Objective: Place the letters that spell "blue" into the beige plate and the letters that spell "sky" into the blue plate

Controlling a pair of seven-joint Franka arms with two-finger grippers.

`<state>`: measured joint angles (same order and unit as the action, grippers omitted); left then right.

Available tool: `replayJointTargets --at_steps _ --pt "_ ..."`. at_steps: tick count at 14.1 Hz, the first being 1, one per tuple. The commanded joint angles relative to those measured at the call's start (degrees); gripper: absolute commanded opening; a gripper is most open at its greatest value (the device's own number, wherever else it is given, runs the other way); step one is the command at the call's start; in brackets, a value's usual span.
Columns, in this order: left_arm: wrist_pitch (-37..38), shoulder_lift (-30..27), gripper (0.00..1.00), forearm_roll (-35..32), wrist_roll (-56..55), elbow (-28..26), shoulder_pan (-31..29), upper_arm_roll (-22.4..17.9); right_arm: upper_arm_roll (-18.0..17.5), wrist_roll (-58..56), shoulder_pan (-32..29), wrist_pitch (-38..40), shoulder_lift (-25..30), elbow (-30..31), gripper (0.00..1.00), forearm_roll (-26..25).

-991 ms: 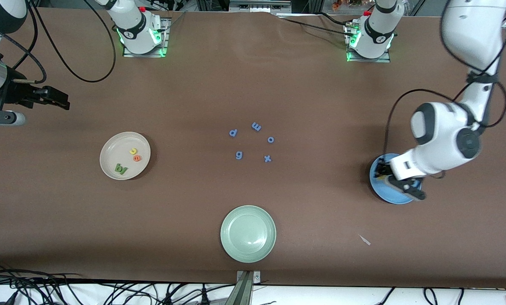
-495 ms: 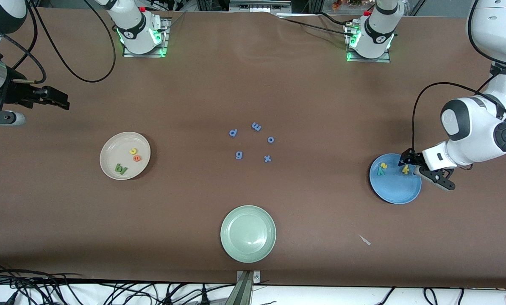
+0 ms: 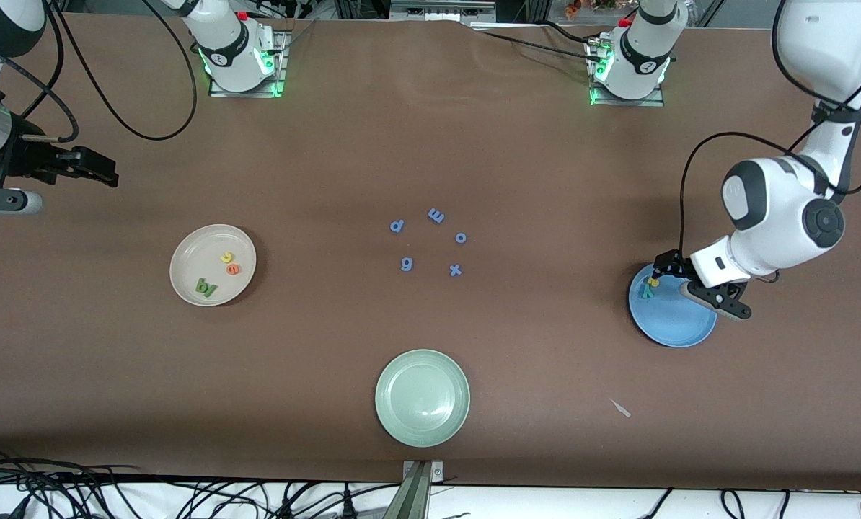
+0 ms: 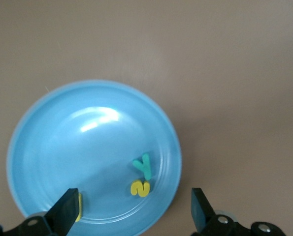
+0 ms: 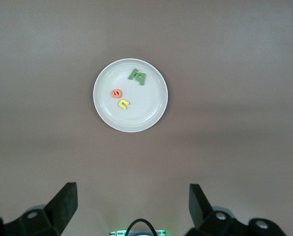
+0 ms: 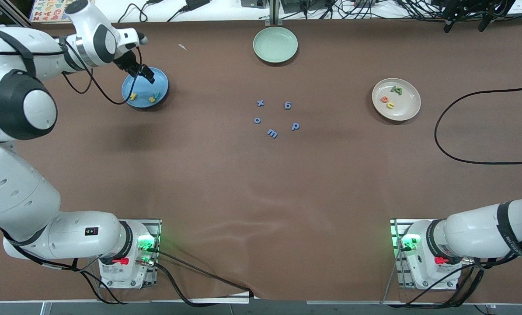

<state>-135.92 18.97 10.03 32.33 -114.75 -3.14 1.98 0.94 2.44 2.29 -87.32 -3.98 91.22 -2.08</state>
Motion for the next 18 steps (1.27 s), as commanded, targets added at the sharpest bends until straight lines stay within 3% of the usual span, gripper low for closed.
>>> replayJointTargets --at_steps 1,4,7,11,13,18 --pt "3.5 -16.0 1.0 -2.4 -1.1 -6.6 0.0 -0.4 -0.2 0.1 -0.4 0.3 -0.5 -1.3 1.0 1.2" --pt "16.7 -27.2 1.0 -5.8 -7.4 -5.6 0.0 -0.5 -0.2 0.3 -0.4 0.3 -0.5 -1.3 1.0 2.0" --pt "31.6 -31.2 1.0 -13.2 -17.3 1.6 0.7 0.2 -0.2 0.3 -0.4 0.3 -0.5 -1.3 1.0 1.9" --pt "48.1 -28.5 1.0 -13.0 -27.5 15.5 1.1 0.6 -0.2 0.3 -0.4 0.3 -0.5 -1.3 1.0 1.9" --pt "48.9 -24.4 1.0 -12.6 -34.6 17.5 1.1 0.9 -0.2 0.3 -0.4 0.3 -0.5 -1.3 1.0 2.0" --pt "50.3 -19.4 1.0 -7.3 -35.7 24.3 0.8 0.3 -0.2 0.3 -0.4 0.3 -0.5 -1.3 1.0 2.0"
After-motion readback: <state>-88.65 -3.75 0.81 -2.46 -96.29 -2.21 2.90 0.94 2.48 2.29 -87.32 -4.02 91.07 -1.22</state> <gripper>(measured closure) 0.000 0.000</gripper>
